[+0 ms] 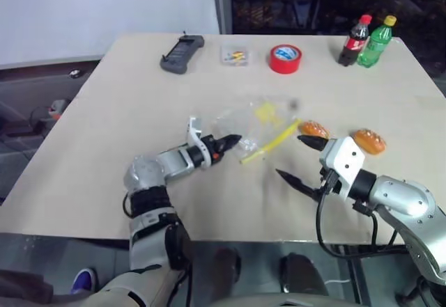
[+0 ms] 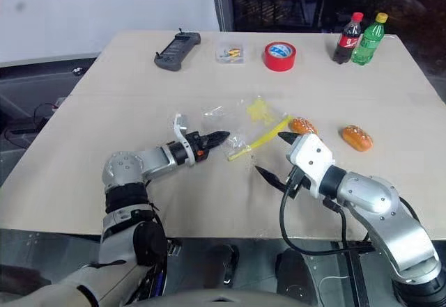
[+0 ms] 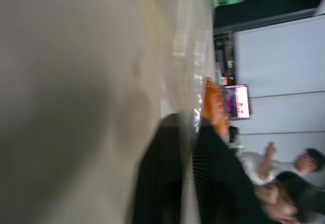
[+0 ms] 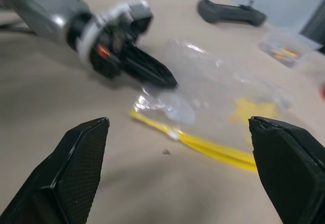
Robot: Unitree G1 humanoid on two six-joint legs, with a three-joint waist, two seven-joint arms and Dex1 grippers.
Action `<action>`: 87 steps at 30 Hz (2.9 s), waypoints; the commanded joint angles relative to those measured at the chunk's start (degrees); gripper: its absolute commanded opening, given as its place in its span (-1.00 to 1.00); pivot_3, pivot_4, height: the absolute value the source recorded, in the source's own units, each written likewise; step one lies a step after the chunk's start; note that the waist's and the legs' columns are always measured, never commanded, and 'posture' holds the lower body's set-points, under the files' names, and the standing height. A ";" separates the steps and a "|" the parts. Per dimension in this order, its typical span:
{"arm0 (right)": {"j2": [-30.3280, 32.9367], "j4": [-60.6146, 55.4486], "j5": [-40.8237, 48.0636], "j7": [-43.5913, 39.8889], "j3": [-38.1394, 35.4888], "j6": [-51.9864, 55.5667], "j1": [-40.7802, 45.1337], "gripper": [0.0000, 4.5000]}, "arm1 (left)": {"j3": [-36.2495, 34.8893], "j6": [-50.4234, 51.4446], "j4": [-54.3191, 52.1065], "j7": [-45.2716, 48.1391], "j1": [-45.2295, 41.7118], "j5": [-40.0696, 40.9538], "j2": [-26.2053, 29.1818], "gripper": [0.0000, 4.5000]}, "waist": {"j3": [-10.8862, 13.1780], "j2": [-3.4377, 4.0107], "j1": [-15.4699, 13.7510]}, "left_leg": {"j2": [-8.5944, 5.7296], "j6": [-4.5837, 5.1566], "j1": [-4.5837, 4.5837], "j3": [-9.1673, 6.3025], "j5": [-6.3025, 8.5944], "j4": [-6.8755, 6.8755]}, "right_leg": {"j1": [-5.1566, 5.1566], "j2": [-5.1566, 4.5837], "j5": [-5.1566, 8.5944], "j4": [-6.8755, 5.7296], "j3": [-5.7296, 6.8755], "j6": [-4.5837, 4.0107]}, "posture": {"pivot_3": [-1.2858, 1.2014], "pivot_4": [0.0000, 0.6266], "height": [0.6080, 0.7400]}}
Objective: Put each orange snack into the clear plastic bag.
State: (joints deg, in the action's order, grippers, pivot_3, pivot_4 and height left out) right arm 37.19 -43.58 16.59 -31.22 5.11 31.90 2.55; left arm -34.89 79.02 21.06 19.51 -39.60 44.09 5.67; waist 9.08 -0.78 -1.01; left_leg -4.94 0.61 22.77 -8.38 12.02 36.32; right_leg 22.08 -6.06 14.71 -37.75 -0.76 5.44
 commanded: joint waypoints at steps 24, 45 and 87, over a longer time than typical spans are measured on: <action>-12.84 37.24 -34.73 11.55 15.58 -31.47 18.39 1.00 | 6.29 3.91 -4.28 -29.05 3.74 64.76 13.79 -0.99 | 0.36 -0.44 1.78 | 0.03 -0.31 0.32 0.20 -0.15 -0.15 | 0.60 0.05 -0.17 -0.13 -0.41 -0.32 | 0.03 -0.52 1.00; -23.00 48.45 -28.69 10.71 11.85 -34.01 23.77 -0.39 | 9.25 -4.09 -10.78 -30.74 7.56 68.91 15.70 -1.00 | 0.36 -0.44 1.92 | 0.06 -0.31 0.24 0.33 -0.15 -0.22 | 0.62 0.12 -0.18 -0.15 -0.55 -0.35 | 0.03 -0.52 1.00; -18.14 48.23 -41.85 -3.91 17.21 -7.54 43.28 -1.00 | 61.51 -29.97 -56.74 -1.21 5.82 -37.67 37.71 0.30 | 0.73 -0.51 2.19 | 0.13 -0.31 1.02 0.86 -0.17 -0.88 | 1.82 0.18 -0.19 -0.01 -1.00 -0.40 | 0.03 -0.52 1.00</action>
State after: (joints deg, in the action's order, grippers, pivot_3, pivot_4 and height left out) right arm 19.23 7.35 -24.87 -35.12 22.16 24.14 45.44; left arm 26.46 49.72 -35.26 17.76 -32.96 8.86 43.39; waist 9.80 -1.28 1.18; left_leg -4.82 0.31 23.78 -7.52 11.85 35.46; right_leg 23.90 -5.88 14.52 -37.78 -1.76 5.04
